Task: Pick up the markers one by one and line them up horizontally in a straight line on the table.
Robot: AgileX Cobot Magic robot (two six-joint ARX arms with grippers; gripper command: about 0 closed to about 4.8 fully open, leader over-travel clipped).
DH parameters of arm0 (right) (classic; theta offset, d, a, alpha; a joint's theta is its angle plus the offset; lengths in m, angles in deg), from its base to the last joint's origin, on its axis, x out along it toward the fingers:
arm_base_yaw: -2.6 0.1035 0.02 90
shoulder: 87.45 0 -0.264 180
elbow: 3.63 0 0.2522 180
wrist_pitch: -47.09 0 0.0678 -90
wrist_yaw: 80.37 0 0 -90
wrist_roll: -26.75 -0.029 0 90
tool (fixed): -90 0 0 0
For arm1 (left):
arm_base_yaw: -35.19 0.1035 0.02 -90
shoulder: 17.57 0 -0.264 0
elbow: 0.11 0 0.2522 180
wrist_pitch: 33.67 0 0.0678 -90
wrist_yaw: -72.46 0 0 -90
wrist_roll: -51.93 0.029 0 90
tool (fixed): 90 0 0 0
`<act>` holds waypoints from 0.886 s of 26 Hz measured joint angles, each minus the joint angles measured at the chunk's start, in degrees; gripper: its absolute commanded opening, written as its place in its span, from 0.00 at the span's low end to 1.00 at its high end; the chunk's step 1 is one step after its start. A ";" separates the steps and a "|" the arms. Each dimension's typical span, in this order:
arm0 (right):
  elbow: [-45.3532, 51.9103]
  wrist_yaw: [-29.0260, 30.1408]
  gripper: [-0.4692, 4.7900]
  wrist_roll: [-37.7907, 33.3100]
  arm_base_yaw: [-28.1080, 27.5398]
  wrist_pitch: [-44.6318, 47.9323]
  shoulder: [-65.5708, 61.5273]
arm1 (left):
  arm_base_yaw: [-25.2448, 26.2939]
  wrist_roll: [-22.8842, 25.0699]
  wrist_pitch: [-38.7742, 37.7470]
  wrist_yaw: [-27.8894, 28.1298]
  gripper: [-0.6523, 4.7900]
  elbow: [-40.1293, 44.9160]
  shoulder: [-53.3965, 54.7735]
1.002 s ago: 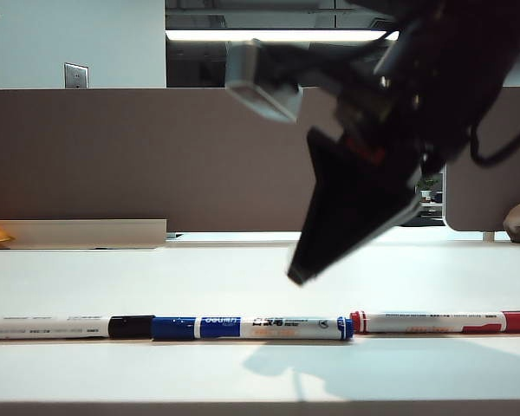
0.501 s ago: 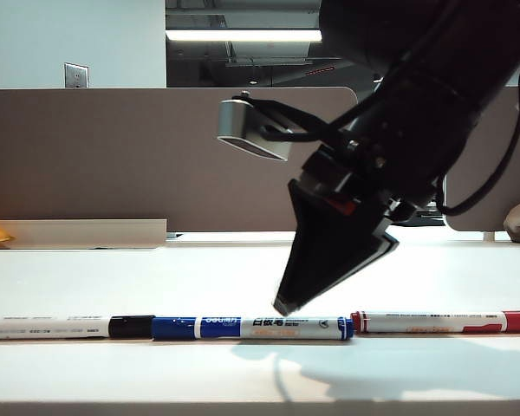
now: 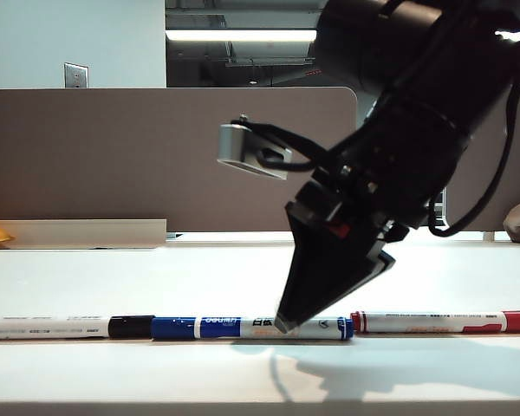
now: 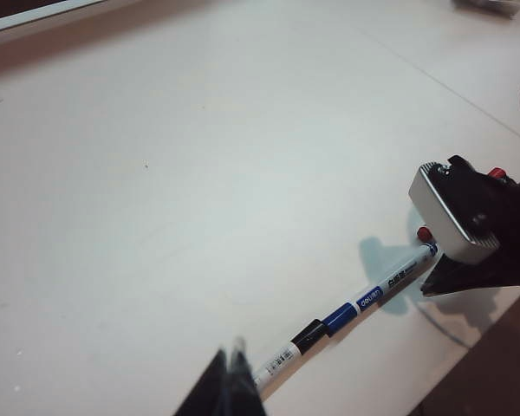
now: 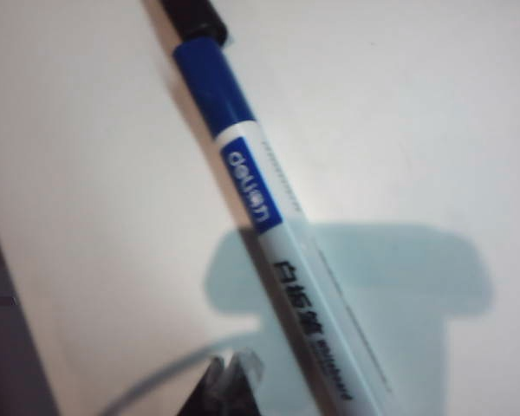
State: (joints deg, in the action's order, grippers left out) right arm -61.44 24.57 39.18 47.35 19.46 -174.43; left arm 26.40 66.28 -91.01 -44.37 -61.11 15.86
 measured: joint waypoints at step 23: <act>0.02 0.09 0.08 -0.17 -2.78 -0.09 -0.96 | 0.00 0.00 0.00 0.02 0.11 0.00 0.00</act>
State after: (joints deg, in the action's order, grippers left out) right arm -61.42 24.66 39.00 44.57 19.38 -175.39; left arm 26.40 66.28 -91.01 -44.35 -61.11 15.86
